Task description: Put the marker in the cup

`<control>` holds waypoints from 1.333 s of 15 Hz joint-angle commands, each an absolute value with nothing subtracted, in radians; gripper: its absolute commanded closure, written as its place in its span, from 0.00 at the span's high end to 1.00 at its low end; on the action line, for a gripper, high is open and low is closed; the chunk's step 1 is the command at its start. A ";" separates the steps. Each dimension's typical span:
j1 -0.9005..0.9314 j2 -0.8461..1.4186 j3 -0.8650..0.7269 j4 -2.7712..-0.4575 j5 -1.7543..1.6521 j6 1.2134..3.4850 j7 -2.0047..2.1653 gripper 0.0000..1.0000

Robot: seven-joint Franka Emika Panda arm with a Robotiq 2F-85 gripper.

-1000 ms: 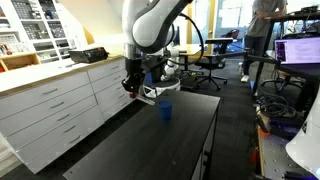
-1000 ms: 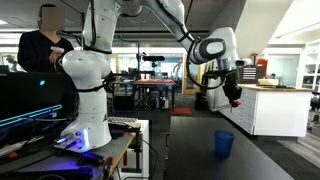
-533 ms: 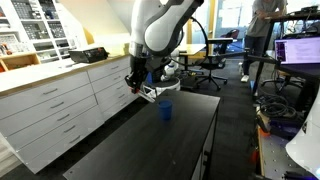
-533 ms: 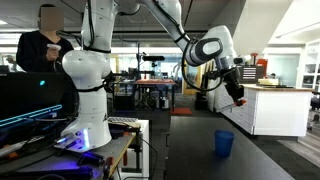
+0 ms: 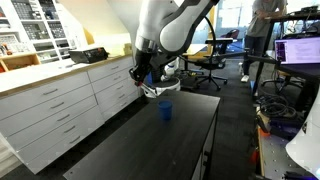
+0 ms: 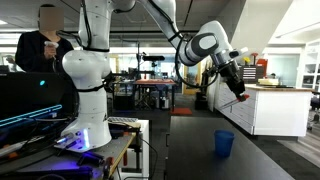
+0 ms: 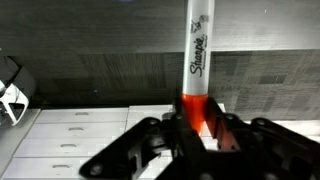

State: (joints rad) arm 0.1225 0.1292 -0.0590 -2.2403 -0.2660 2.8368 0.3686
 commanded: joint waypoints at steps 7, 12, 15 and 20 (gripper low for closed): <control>0.133 -0.016 -0.119 -2.352 -0.707 2.892 0.796 0.06; 0.125 -0.051 -0.110 -2.361 -0.945 2.873 1.031 0.06; 0.123 -0.066 -0.106 -2.365 -1.066 2.866 1.158 0.06; 0.117 -0.098 -0.103 -2.370 -1.297 2.845 1.402 0.06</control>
